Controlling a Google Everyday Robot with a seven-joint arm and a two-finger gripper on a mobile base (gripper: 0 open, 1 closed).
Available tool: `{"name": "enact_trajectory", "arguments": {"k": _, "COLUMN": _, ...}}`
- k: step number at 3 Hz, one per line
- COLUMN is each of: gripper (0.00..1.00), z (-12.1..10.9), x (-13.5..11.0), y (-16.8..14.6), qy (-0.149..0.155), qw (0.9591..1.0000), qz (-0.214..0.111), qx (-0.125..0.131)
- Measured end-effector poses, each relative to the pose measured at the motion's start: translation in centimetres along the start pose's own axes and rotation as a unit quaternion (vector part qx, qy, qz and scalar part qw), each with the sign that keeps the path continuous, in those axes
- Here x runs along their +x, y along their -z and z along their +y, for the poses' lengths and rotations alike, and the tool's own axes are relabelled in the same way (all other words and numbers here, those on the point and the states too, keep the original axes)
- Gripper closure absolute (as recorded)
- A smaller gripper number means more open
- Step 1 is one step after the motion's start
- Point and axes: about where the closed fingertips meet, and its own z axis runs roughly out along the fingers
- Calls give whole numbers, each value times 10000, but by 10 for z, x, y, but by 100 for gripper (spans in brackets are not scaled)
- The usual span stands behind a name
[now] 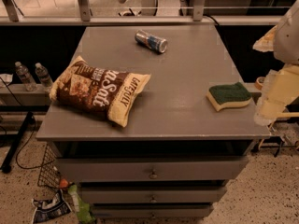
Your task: Move sponge near brown chip bag
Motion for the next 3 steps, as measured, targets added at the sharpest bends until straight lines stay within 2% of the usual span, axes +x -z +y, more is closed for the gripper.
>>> {"name": "enact_trajectory", "arguments": {"k": 1, "gripper": 0, "z": 0, "x": 0, "y": 0, "qy": 4, "qw": 10000, "qz": -5, "qx": 10}}
{"name": "enact_trajectory", "arguments": {"k": 3, "gripper": 0, "z": -46, "x": 14, "y": -32, "qy": 120, "qw": 9992, "qz": -169, "qx": -343}}
